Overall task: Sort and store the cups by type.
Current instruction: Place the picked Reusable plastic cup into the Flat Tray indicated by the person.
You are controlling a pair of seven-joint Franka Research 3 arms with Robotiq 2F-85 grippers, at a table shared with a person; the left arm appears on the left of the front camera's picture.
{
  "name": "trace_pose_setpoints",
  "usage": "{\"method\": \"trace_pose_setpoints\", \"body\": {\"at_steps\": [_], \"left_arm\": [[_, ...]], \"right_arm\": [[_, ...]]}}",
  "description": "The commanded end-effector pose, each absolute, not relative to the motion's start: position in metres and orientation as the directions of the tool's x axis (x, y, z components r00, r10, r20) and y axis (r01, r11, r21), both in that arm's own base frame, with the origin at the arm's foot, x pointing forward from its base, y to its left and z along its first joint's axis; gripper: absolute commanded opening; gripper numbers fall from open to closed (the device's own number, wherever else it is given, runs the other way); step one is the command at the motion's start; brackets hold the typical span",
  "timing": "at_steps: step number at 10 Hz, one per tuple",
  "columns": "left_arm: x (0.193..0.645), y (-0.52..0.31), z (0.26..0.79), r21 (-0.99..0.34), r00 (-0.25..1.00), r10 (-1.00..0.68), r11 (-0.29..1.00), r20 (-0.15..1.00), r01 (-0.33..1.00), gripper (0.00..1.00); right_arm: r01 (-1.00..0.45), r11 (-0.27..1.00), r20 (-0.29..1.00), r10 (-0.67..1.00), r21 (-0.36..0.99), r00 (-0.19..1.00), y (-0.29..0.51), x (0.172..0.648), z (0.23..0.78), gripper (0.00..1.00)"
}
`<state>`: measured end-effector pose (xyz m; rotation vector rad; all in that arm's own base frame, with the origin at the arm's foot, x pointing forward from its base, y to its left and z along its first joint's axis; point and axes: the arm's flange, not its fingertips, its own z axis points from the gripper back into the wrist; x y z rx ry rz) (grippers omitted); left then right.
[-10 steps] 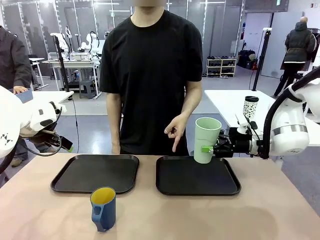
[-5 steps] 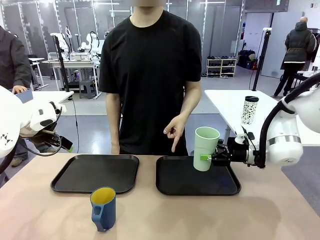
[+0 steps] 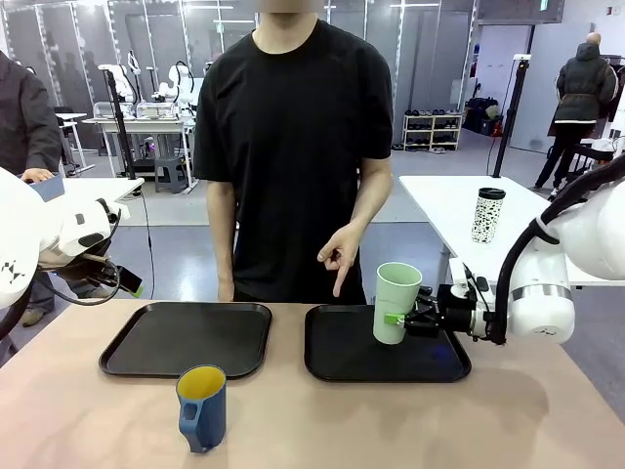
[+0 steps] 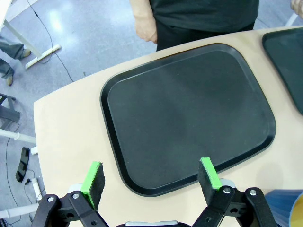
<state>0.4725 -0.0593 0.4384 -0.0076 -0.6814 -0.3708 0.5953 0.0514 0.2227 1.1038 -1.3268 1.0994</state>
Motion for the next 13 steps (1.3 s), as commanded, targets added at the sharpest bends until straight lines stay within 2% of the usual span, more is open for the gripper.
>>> {"method": "trace_pose_setpoints", "body": {"at_steps": [1,9,10,11,13], "left_arm": [[0.473,-0.059,0.439,0.114,0.714,-0.329,0.936,0.619,0.332,1.0],[0.473,-0.059,0.439,0.114,0.714,-0.329,0.936,0.619,0.332,1.0],[0.473,-0.059,0.439,0.114,0.714,-0.329,0.936,0.619,0.332,1.0],[0.473,-0.059,0.439,0.114,0.714,-0.329,0.936,0.619,0.332,1.0],[0.473,-0.059,0.439,0.114,0.714,-0.329,0.936,0.619,0.332,1.0]], "right_arm": [[-0.982,0.183,0.999,-0.024,-0.042,-0.047,0.057,0.606,0.217,0.85],[-0.982,0.191,1.0,-0.013,-0.008,-0.01,0.055,0.612,0.196,0.85],[-0.982,0.186,1.0,-0.015,0.003,0.0,0.056,0.612,0.196,0.9],[-0.983,0.185,1.0,-0.015,0.007,0.004,0.056,0.612,0.197,1.0],[-0.983,0.186,1.0,0.001,0.008,0.009,0.054,0.61,0.197,1.0]]}}
